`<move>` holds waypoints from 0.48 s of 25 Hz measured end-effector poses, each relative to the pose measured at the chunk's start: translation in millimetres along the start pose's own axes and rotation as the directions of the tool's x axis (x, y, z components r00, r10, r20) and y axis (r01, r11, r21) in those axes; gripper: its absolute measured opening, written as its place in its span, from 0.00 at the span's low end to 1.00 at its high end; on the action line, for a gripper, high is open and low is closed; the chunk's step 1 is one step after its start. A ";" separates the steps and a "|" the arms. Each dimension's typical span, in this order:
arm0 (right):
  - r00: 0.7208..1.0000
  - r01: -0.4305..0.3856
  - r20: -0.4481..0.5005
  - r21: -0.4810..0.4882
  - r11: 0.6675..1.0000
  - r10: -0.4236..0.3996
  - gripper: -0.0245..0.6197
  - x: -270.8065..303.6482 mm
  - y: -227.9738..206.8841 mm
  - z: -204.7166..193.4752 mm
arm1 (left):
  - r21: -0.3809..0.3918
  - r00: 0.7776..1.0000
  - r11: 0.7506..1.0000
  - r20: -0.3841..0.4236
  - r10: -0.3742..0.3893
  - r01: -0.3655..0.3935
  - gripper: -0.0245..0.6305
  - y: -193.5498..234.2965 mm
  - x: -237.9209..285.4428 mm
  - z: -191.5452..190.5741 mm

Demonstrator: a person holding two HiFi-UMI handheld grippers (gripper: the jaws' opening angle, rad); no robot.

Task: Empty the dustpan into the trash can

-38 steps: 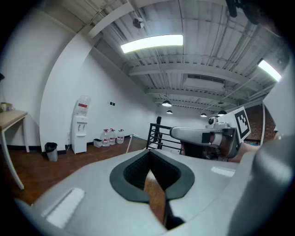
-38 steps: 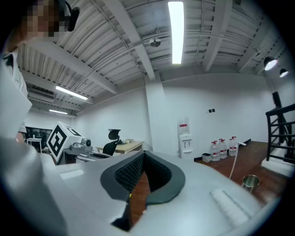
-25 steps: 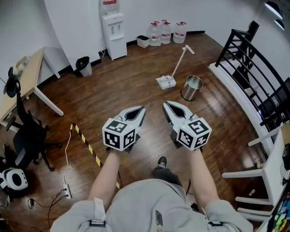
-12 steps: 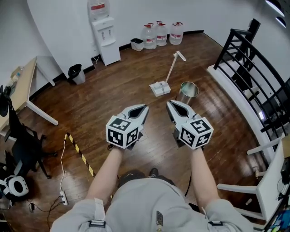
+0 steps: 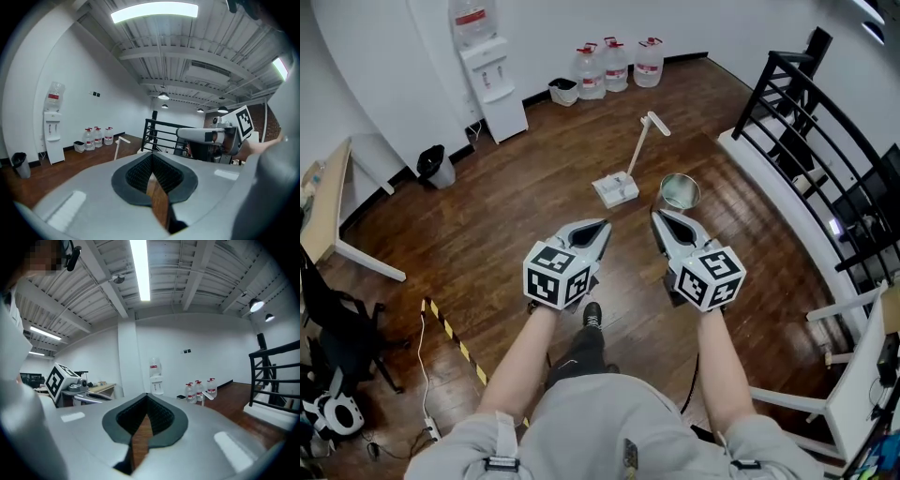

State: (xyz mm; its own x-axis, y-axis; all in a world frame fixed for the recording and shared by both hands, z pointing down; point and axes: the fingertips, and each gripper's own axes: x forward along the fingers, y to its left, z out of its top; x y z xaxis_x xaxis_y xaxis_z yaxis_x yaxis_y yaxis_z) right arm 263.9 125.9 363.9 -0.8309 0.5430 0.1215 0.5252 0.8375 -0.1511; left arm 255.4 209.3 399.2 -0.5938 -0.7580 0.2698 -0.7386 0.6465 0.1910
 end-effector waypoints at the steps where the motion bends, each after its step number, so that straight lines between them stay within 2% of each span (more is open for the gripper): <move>1: 1.000 0.014 -0.004 0.001 1.000 -0.014 0.04 9.0 -12.1 0.6 | 0.000 1.000 1.000 -0.003 -0.012 0.012 0.05 8.2 12.7 2.2; 12: 0.987 0.157 -0.034 0.003 0.988 -0.157 0.04 115.1 -122.4 22.7 | 0.005 0.993 0.994 -0.029 -0.112 0.112 0.05 115.5 137.8 42.7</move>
State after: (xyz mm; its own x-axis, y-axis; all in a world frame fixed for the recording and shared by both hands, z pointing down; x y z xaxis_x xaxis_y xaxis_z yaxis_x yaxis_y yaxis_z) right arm 99.8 84.5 374.1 -0.8963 0.4064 0.1774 0.3872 0.9123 -0.1334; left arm 74.7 175.8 418.1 -0.4977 -0.8229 0.2740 -0.8020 0.5569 0.2159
